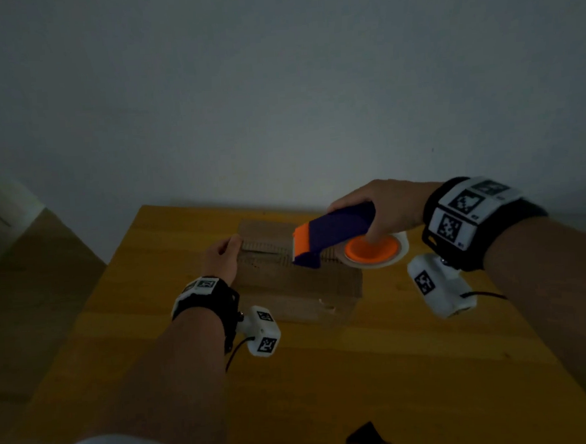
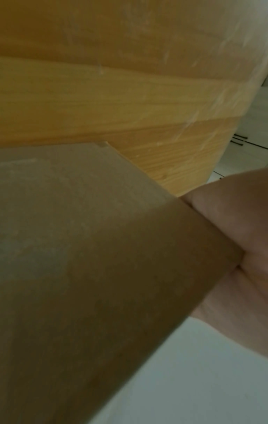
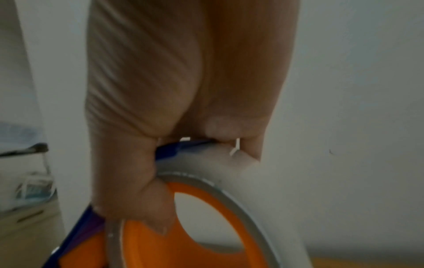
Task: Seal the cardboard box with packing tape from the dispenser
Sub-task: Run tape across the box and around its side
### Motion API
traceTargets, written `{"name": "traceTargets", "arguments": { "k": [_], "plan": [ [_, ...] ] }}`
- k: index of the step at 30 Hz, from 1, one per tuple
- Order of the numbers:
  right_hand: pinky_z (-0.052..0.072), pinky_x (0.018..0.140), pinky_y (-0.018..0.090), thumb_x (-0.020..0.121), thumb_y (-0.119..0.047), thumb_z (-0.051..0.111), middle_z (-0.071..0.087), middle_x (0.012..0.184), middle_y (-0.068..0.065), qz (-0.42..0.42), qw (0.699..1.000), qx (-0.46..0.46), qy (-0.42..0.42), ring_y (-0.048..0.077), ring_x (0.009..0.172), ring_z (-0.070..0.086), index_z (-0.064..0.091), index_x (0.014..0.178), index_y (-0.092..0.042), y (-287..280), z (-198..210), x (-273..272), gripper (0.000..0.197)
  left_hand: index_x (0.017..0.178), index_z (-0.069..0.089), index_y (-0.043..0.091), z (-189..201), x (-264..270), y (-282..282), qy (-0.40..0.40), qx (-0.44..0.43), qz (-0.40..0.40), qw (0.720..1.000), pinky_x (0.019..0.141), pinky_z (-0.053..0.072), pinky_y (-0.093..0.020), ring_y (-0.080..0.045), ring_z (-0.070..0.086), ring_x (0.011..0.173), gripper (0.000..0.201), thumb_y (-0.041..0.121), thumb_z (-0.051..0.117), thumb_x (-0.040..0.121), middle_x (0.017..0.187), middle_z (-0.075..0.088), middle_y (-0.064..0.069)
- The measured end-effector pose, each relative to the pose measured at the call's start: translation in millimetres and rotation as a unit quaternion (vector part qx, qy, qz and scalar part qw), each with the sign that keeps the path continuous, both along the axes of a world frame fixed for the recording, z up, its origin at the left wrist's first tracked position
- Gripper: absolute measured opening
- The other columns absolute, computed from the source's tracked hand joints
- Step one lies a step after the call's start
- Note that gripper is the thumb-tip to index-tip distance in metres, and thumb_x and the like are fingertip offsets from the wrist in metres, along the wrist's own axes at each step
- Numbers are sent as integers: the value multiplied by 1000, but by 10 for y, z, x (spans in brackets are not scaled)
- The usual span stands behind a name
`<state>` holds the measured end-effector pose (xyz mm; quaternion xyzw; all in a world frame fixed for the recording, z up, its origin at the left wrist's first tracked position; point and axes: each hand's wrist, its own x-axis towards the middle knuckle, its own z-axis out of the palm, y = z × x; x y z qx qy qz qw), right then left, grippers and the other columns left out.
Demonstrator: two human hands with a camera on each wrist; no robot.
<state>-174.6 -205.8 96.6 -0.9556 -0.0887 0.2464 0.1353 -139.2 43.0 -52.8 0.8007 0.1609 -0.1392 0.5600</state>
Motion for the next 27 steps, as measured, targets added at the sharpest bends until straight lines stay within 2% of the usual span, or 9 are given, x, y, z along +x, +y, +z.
{"name": "traceTargets", "arguments": {
  "k": [4,7,8,11,13,15,18,23,27],
  "plan": [
    [37,64,19,78,-12,67,52,116,-7,38,997,-67,-19,8,81,47,43,139,-34,91,-54,-62,69,97,60,16,9,17,-31,-1,-60,33,998,75,46,-29,-18,53,73,24,28,39,102,112,56,-5],
    [39,77,27,79,-16,67,54,129,-1,60,993,-99,-26,13,93,45,41,140,-33,131,-96,-65,68,118,60,17,-19,48,-38,2,-52,35,998,93,46,-39,-25,56,88,30,31,40,100,118,59,-11],
    [38,77,27,80,-16,67,54,129,0,62,993,-101,-25,13,93,44,41,140,-33,140,-96,-63,68,114,59,20,-37,54,-31,-6,-38,35,999,93,43,-38,-24,55,85,26,31,40,100,111,60,-11],
    [36,76,26,81,-16,66,53,129,0,66,992,-105,-22,11,91,43,41,140,-32,162,-95,-56,66,84,56,21,-47,58,-39,-26,-20,38,999,74,39,-32,-18,45,63,24,30,40,100,73,50,-2],
    [35,76,26,82,-16,66,52,129,1,65,992,-104,-20,11,93,42,42,140,-30,159,-90,-59,65,74,57,15,-45,52,-49,-30,-5,28,999,70,39,-32,-21,45,66,35,37,43,97,68,48,-5],
    [35,77,26,82,-16,66,51,130,1,59,993,-100,-14,12,94,43,42,140,-29,140,-91,-61,64,95,66,5,-26,27,-54,-28,17,-1,999,75,40,-35,-25,54,80,48,50,49,91,79,57,-3],
    [36,72,24,82,-17,67,51,128,0,53,994,-99,-3,13,93,43,41,140,-30,112,-92,-52,65,128,57,11,21,9,-77,-18,52,-44,998,89,42,-36,-30,56,113,52,48,53,91,121,59,-4],
    [37,75,27,78,-17,71,54,125,-1,27,996,-88,-7,14,93,46,43,136,-26,100,-104,-31,64,122,63,13,-14,94,-72,-46,50,-29,997,89,47,-37,-33,59,103,40,37,42,99,121,64,-14],
    [40,73,27,74,-16,74,60,119,-2,-2,998,-47,-35,14,90,51,48,129,-27,79,-123,-7,62,129,58,11,-16,233,-53,-55,60,-12,997,80,38,-29,-29,56,91,40,33,42,100,109,62,-3]
  ]
}}
